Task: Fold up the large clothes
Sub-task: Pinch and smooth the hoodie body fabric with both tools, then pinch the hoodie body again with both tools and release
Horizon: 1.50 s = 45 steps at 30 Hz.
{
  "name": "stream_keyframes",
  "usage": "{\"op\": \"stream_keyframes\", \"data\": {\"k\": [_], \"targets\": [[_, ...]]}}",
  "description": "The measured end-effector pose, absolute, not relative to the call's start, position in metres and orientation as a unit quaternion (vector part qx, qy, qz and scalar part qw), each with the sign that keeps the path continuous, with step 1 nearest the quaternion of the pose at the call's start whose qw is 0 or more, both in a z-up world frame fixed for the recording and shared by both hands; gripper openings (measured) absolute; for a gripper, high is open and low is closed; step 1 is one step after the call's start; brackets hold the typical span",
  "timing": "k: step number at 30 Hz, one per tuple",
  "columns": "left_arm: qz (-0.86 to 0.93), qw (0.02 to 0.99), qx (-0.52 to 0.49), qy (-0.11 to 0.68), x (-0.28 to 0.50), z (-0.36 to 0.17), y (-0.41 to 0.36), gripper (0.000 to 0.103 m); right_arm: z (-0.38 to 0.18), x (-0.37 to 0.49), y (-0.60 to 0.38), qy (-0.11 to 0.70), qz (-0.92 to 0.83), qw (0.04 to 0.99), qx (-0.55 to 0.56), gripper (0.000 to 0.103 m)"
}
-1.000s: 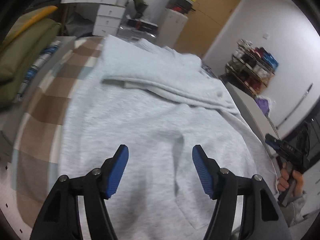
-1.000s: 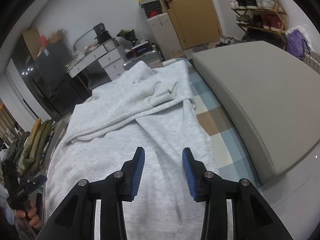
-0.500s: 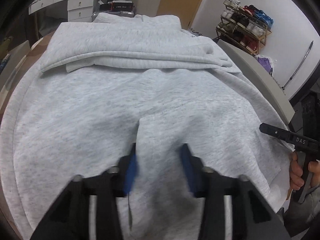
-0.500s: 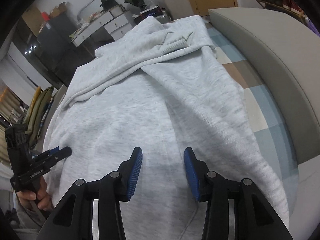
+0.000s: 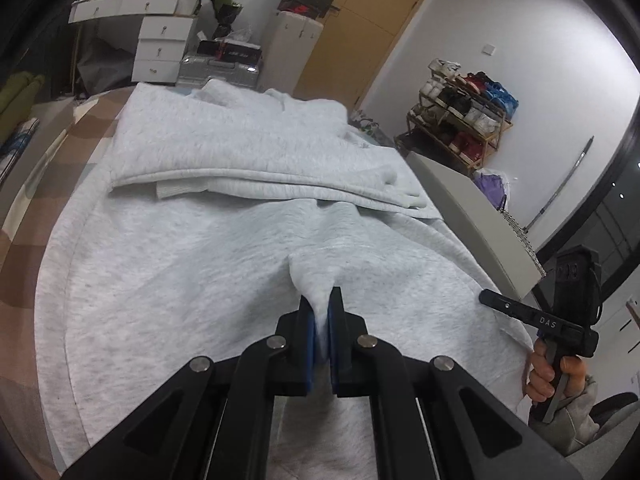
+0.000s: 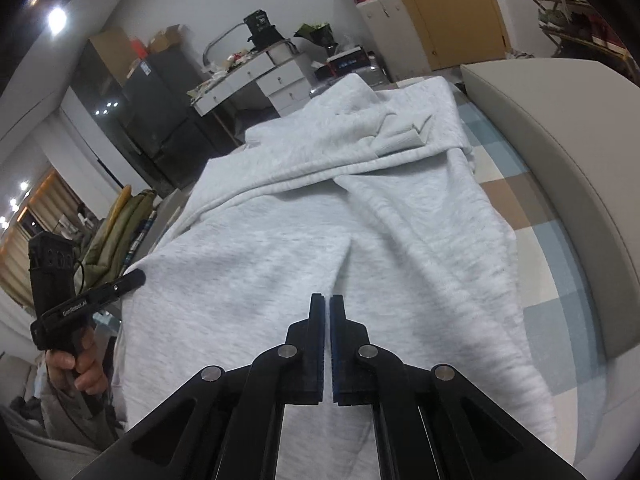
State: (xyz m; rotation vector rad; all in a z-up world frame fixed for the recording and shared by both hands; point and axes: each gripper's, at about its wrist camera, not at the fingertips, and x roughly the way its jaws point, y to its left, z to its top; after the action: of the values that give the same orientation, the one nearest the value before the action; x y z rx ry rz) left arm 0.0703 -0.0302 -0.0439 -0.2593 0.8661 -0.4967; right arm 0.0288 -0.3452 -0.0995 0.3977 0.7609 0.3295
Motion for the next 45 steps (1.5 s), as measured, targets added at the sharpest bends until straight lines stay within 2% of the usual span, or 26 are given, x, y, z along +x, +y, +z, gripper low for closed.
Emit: {"op": "stream_keyframes", "data": {"k": [3, 6, 10, 11, 13, 14, 15, 16, 18, 20, 22, 25, 26, 29, 30, 32, 34, 39, 40, 41, 43, 45], "targets": [[-0.207, 0.857, -0.101, 0.461, 0.08, -0.073, -0.035, 0.001, -0.113, 0.034, -0.342, 0.403, 0.147, 0.884, 0.186, 0.002], [-0.197, 0.857, -0.078, 0.47, 0.074, -0.081, -0.045, 0.002, -0.117, 0.033, -0.339, 0.42, 0.138, 0.88, 0.173, 0.006], [-0.201, 0.857, -0.084, 0.467, 0.073, -0.076, -0.044, 0.008, -0.12, 0.036, -0.338, 0.43, 0.14, 0.875, 0.175, 0.019], [-0.201, 0.856, -0.086, 0.469, 0.073, -0.076, -0.043, 0.008, -0.121, 0.037, -0.337, 0.433, 0.142, 0.873, 0.175, 0.02], [-0.201, 0.854, -0.096, 0.471, 0.074, -0.078, -0.042, 0.008, -0.121, 0.039, -0.331, 0.435, 0.143, 0.873, 0.169, 0.02], [-0.201, 0.855, -0.103, 0.467, 0.073, -0.076, -0.039, 0.007, -0.119, 0.039, -0.329, 0.431, 0.143, 0.875, 0.167, 0.007], [-0.202, 0.858, -0.108, 0.46, 0.071, -0.073, -0.036, 0.006, -0.115, 0.037, -0.327, 0.42, 0.139, 0.882, 0.161, 0.003], [-0.207, 0.862, -0.112, 0.45, 0.068, -0.066, -0.033, 0.003, -0.107, 0.032, -0.326, 0.401, 0.148, 0.89, 0.159, 0.002], [-0.227, 0.87, -0.118, 0.422, 0.059, -0.048, -0.03, 0.002, -0.086, 0.019, -0.325, 0.353, 0.18, 0.904, 0.162, 0.002], [-0.232, 0.875, -0.118, 0.408, 0.056, -0.035, -0.028, 0.002, -0.075, 0.014, -0.328, 0.34, 0.181, 0.909, 0.162, 0.002], [-0.214, 0.879, -0.108, 0.413, 0.059, -0.037, -0.021, 0.002, -0.081, 0.019, -0.331, 0.36, 0.164, 0.905, 0.158, 0.002], [-0.141, 0.869, -0.088, 0.467, 0.072, -0.069, -0.006, 0.002, -0.109, 0.031, -0.334, 0.426, 0.111, 0.887, 0.142, 0.002], [-0.135, 0.864, -0.092, 0.476, 0.071, -0.076, -0.002, 0.002, -0.114, 0.031, -0.336, 0.437, 0.099, 0.883, 0.143, 0.007], [-0.146, 0.871, -0.101, 0.458, 0.059, -0.07, 0.004, 0.003, -0.115, 0.028, -0.34, 0.434, 0.088, 0.884, 0.151, 0.011], [-0.148, 0.876, -0.098, 0.448, 0.056, -0.065, 0.003, 0.006, -0.112, 0.026, -0.34, 0.428, 0.091, 0.886, 0.152, 0.013], [-0.143, 0.885, -0.094, 0.433, 0.056, -0.055, 0.004, 0.035, -0.105, 0.025, -0.34, 0.415, 0.096, 0.892, 0.154, 0.022], [-0.13, 0.892, -0.099, 0.421, 0.067, -0.05, 0.0, 0.045, -0.103, 0.025, -0.338, 0.409, 0.104, 0.893, 0.159, 0.027], [-0.128, 0.889, -0.098, 0.428, 0.12, -0.07, -0.017, 0.044, -0.102, 0.026, -0.327, 0.411, 0.112, 0.892, 0.152, 0.028], [-0.117, 0.885, -0.077, 0.444, 0.128, -0.08, -0.022, 0.041, -0.102, 0.024, -0.328, 0.411, 0.115, 0.891, 0.153, 0.03], [-0.103, 0.879, -0.06, 0.462, 0.132, -0.089, -0.027, 0.033, -0.103, 0.024, -0.328, 0.412, 0.114, 0.891, 0.154, 0.031], [-0.095, 0.885, -0.039, 0.455, 0.129, -0.093, -0.028, 0.031, -0.105, 0.022, -0.332, 0.417, 0.102, 0.891, 0.15, 0.037], [-0.088, 0.886, -0.02, 0.455, 0.125, -0.093, -0.028, 0.032, -0.107, 0.024, -0.335, 0.423, 0.093, 0.889, 0.147, 0.037]]}}
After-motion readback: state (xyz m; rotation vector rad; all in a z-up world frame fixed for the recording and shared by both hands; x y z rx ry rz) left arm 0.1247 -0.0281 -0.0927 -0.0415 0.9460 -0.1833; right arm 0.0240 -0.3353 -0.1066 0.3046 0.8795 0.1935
